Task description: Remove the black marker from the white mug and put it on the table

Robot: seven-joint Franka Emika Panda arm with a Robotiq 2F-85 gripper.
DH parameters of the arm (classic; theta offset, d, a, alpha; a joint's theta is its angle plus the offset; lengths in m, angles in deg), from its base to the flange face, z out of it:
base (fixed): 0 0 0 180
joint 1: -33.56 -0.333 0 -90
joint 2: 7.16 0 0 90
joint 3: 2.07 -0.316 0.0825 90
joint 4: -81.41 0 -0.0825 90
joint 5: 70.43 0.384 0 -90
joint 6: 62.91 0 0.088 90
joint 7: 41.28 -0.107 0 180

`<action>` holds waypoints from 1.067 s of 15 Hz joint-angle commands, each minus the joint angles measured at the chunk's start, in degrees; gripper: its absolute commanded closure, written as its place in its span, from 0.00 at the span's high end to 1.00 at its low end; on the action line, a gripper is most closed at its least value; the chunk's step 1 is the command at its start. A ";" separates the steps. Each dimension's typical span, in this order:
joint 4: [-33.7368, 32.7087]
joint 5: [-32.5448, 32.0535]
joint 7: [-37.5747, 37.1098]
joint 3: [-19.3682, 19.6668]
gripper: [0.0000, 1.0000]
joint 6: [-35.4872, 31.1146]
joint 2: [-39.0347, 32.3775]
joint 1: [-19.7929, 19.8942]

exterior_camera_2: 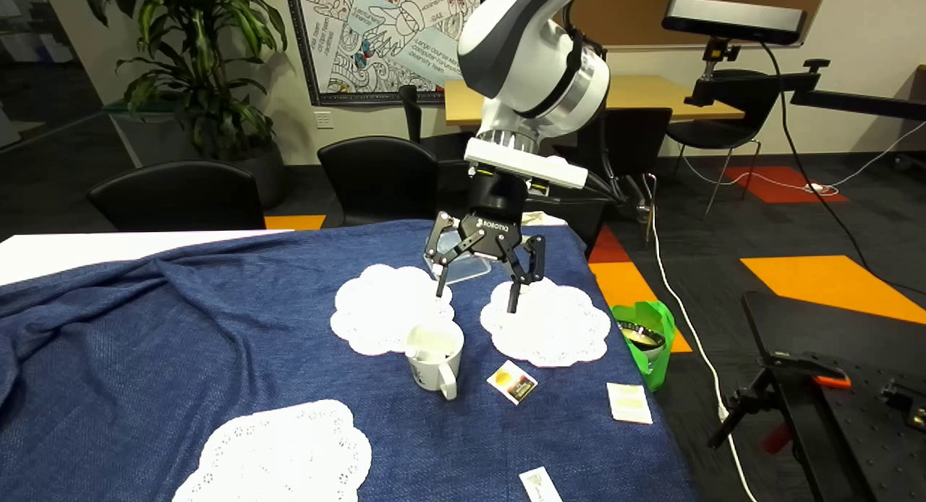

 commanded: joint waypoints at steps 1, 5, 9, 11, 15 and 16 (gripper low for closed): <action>-2.91 3.46 -3.20 -0.36 1.00 -1.38 -2.91 0.97; -5.49 6.74 -5.61 -0.51 1.00 -4.69 -6.80 0.85; -8.22 8.66 -7.95 -0.60 1.00 -6.93 -11.17 0.55; -9.84 8.67 -9.56 -0.59 1.00 -6.91 -13.35 0.60; -13.09 8.41 -12.53 -0.56 0.86 -6.57 -16.79 0.77; -13.89 8.39 -13.07 -0.56 0.79 -6.53 -17.52 0.85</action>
